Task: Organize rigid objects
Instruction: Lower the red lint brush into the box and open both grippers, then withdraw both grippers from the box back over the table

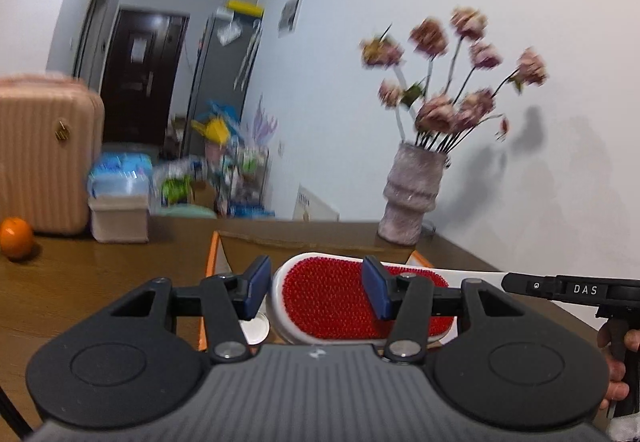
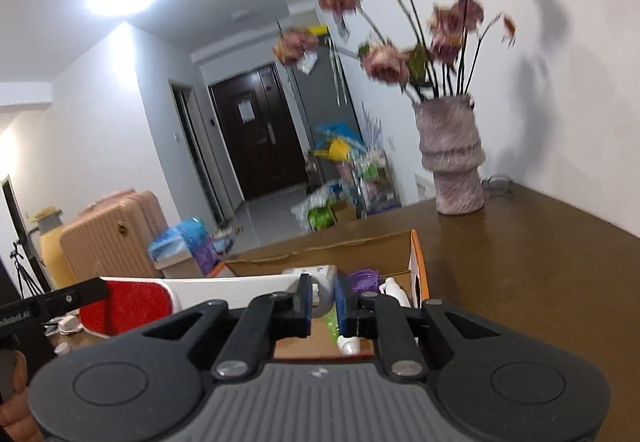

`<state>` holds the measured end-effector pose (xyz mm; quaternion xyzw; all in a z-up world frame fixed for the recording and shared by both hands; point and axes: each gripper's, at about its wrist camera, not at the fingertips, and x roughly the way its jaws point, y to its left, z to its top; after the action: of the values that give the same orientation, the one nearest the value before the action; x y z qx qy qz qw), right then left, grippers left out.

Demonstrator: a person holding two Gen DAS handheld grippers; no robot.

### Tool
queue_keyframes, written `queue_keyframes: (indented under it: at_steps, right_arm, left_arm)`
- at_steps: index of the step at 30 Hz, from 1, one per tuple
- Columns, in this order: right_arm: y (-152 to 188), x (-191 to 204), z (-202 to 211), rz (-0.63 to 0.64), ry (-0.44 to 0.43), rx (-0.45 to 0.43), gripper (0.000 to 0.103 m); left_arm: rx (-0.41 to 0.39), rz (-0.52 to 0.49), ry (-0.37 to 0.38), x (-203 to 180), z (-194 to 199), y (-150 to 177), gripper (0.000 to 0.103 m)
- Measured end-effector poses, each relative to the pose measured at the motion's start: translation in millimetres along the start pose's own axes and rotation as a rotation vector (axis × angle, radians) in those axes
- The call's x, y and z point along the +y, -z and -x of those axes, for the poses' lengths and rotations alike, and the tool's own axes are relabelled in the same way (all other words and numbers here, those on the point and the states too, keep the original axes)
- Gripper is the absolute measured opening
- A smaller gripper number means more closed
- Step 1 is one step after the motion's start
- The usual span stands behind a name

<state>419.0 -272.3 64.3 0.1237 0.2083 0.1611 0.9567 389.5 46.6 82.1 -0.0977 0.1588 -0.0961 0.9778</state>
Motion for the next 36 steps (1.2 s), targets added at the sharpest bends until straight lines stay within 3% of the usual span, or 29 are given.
queue_keyframes:
  at_steps: [9, 16, 20, 23, 26, 30, 36]
  right_arm:
    - [1.5, -34.9, -102.5, -0.041, 0.043, 0.254, 0.013]
    - [13.6, -17.1, -127.9, 0.185, 0.115, 0.395, 0.013]
    - [7.2, -15.5, -135.7, 0.211, 0.096, 0.453, 0.021]
    - [-3.4, -18.5, -135.6, 0.195, 0.104, 0.465, 0.024]
    - [-18.5, -16.8, -128.6, 0.183, 0.107, 0.46, 0.026]
    - [-39.3, -7.8, -110.2, 0.188, 0.112, 0.423, 0.036]
    - [-60.5, 16.8, -69.5, 0.205, 0.087, 0.346, 0.052]
  left_arm:
    - [0.206, 0.021, -0.016, 25.2, -89.9, 19.1, 0.051]
    - [0.305, -0.042, -0.013, 29.6, -110.2, 39.2, 0.054]
    - [0.333, -0.088, -0.018, 24.2, -110.2, 39.4, 0.059]
    - [0.328, -0.109, -0.033, 19.2, -103.6, 30.3, 0.061]
    - [0.302, -0.128, -0.037, 14.8, -88.7, 15.2, 0.07]
    - [0.251, -0.176, -0.068, 2.7, -64.8, -10.8, 0.086]
    - [0.172, -0.172, -0.122, -11.1, -30.6, -41.2, 0.093]
